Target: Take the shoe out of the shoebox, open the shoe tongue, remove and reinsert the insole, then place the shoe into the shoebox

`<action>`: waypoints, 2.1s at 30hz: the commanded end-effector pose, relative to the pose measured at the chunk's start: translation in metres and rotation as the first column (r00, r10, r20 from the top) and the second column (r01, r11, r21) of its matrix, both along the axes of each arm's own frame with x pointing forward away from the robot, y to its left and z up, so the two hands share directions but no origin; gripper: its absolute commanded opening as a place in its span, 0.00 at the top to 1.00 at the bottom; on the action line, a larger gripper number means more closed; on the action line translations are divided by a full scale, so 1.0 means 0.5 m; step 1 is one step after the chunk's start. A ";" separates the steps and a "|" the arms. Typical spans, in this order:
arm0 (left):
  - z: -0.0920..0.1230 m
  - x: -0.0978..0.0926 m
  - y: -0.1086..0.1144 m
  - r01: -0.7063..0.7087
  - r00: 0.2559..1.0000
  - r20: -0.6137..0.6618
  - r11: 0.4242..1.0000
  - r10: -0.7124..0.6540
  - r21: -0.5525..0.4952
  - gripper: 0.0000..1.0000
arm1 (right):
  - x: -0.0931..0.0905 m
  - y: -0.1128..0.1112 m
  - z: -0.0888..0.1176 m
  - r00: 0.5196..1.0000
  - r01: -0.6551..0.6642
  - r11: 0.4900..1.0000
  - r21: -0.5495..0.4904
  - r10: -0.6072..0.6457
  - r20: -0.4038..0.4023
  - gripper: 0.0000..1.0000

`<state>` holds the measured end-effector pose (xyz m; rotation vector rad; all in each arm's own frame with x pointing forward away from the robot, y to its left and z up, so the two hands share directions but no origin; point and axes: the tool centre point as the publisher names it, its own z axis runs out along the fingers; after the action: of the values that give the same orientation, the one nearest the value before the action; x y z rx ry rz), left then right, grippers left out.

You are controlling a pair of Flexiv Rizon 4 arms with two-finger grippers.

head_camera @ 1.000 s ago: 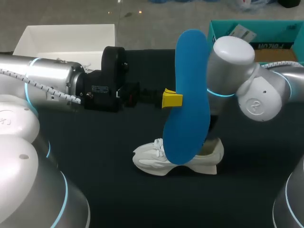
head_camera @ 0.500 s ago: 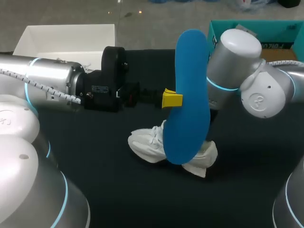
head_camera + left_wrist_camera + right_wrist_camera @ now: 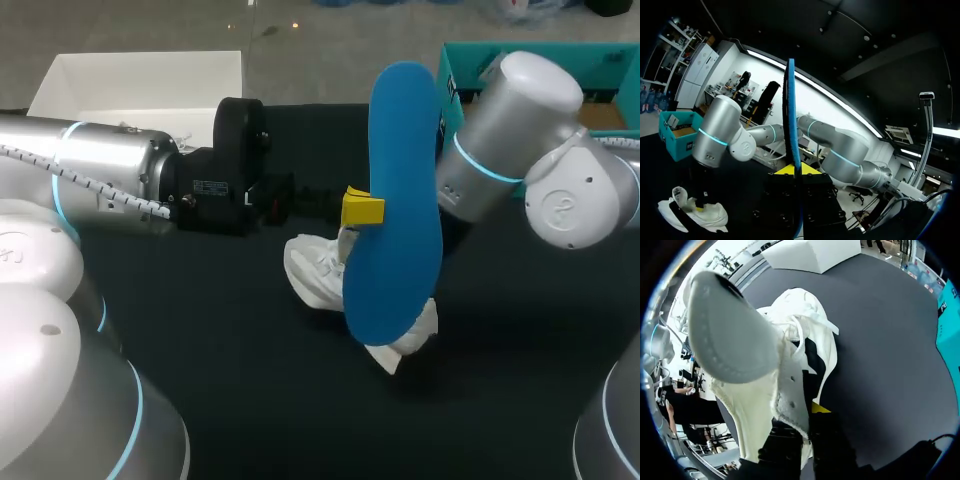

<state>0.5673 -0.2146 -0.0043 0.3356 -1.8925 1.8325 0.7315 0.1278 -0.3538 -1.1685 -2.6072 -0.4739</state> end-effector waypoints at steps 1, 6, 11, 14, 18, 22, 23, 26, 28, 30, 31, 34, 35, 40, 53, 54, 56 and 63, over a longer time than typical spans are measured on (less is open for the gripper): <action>0.001 0.001 -0.002 0.001 1.000 0.000 1.000 -0.001 0.001 1.00 | 0.000 -0.008 -0.005 0.954 0.283 0.956 0.078 -0.272 -0.124 1.00; 0.001 0.001 -0.002 0.001 1.000 0.000 1.000 -0.001 0.001 1.00 | -0.010 0.005 -0.005 0.889 0.439 0.897 0.061 -0.422 -0.179 1.00; 0.001 0.001 -0.002 0.001 1.000 0.000 1.000 -0.001 0.001 1.00 | -0.015 0.011 -0.023 0.825 0.550 0.834 0.045 -0.535 -0.182 1.00; 0.001 0.001 -0.002 0.001 1.000 0.000 1.000 -0.001 0.001 1.00 | -0.018 0.018 -0.030 0.824 0.559 0.829 0.034 -0.550 -0.136 1.00; 0.001 0.001 -0.002 0.001 1.000 0.000 1.000 -0.001 0.001 1.00 | -0.021 0.022 -0.034 0.829 0.559 0.828 0.046 -0.559 -0.028 1.00; 0.001 0.001 -0.002 0.001 1.000 0.000 1.000 -0.001 0.001 1.00 | -0.016 0.021 -0.037 0.837 0.531 0.841 0.099 -0.539 0.091 1.00; 0.001 0.001 -0.002 0.001 1.000 0.000 1.000 -0.001 0.001 1.00 | -0.015 0.021 -0.036 0.835 0.532 0.840 0.103 -0.541 0.102 1.00; 0.001 0.001 -0.002 0.001 1.000 0.000 1.000 -0.001 0.001 1.00 | -0.012 0.021 -0.031 0.833 0.522 0.845 0.112 -0.534 0.143 1.00; 0.001 0.001 -0.002 0.001 1.000 0.000 1.000 -0.001 0.001 1.00 | -0.009 0.022 -0.031 0.825 0.530 0.842 0.104 -0.540 0.167 1.00; 0.001 0.001 -0.002 0.001 1.000 0.000 1.000 -0.001 0.001 1.00 | -0.005 0.021 -0.035 0.814 0.544 0.833 0.098 -0.553 0.180 1.00; 0.001 0.001 -0.002 0.001 1.000 0.000 1.000 -0.001 0.001 1.00 | -0.003 0.020 -0.039 0.810 0.551 0.829 0.096 -0.560 0.174 1.00; 0.001 0.001 -0.002 0.001 1.000 0.000 1.000 -0.001 0.001 1.00 | -0.001 0.020 -0.048 0.796 0.574 0.815 0.081 -0.578 0.180 1.00; 0.001 0.001 -0.002 0.001 1.000 0.000 1.000 -0.001 0.001 1.00 | -0.001 0.020 -0.051 0.791 0.580 0.811 0.077 -0.584 0.186 1.00; 0.001 0.001 -0.002 0.001 1.000 0.000 1.000 -0.001 0.001 1.00 | 0.003 0.023 -0.065 0.791 0.588 0.808 0.037 -0.585 0.179 1.00; 0.001 0.001 -0.002 0.001 1.000 0.000 1.000 -0.001 0.001 1.00 | 0.014 -0.001 -0.063 0.738 0.672 0.739 -0.039 -0.666 0.109 0.09; 0.001 0.001 -0.002 0.001 1.000 0.000 1.000 -0.001 0.001 1.00 | 0.013 -0.003 -0.058 0.736 0.675 0.737 -0.036 -0.669 0.103 0.00; 0.001 0.001 -0.002 0.001 1.000 0.000 1.000 -0.001 0.001 1.00 | 0.010 -0.012 -0.045 0.732 0.680 0.733 -0.024 -0.678 0.061 0.00; 0.001 0.001 -0.002 0.001 1.000 0.000 1.000 -0.001 0.001 1.00 | -0.007 -0.052 0.026 0.736 0.677 0.736 0.025 -0.676 -0.025 0.00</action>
<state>0.5672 -0.2146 -0.0043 0.3357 -1.8925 1.8325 0.7368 0.1282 -0.3610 -2.1505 -2.0878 -0.5766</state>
